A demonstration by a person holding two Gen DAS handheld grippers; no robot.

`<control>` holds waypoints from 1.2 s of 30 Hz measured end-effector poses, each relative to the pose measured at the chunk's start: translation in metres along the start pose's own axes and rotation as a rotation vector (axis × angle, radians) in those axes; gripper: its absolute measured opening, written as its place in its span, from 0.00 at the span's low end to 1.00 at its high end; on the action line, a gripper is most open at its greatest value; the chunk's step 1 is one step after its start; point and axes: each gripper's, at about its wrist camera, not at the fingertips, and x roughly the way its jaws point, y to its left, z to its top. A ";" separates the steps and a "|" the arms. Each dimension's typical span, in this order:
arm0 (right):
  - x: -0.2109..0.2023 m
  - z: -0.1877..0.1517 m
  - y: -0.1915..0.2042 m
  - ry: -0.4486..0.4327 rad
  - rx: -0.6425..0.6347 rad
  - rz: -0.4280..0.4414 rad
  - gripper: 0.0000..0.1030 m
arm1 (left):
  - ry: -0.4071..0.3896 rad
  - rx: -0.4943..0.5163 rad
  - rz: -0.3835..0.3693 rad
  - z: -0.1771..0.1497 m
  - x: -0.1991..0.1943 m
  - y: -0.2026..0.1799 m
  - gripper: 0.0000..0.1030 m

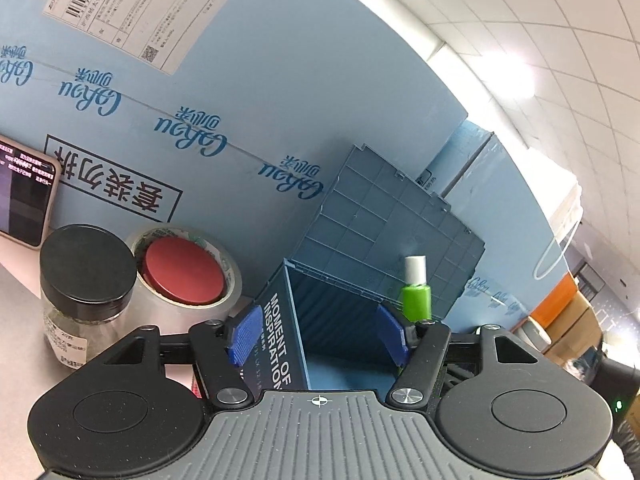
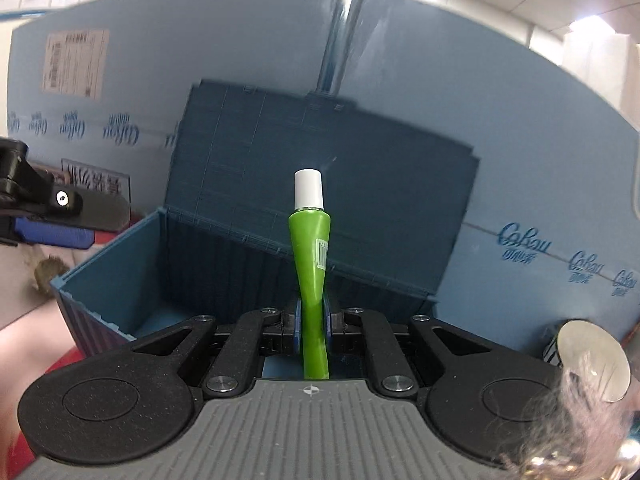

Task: Organize rigid objects
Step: 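Carry the green tube with the right gripper over the dark blue bin, then open the right gripper to drop the green tube into the bin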

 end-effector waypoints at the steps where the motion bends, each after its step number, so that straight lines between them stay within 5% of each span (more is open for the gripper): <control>1: 0.002 0.002 -0.002 0.017 0.020 0.020 0.11 | 0.002 -0.005 -0.002 0.000 0.000 0.001 0.62; 14: 0.019 0.006 -0.009 0.143 0.166 0.214 0.22 | 0.000 -0.047 -0.012 0.003 -0.001 0.008 0.66; 17: 0.021 0.005 -0.011 0.167 0.216 0.216 0.43 | -0.001 -0.048 -0.018 0.003 -0.001 0.008 0.69; 29: 0.015 0.000 -0.022 0.178 0.327 0.148 0.50 | -0.005 -0.041 -0.027 0.003 -0.003 0.005 0.72; 36: -0.012 0.004 -0.020 0.082 0.398 0.129 0.67 | -0.018 -0.029 -0.017 0.002 -0.005 0.003 0.76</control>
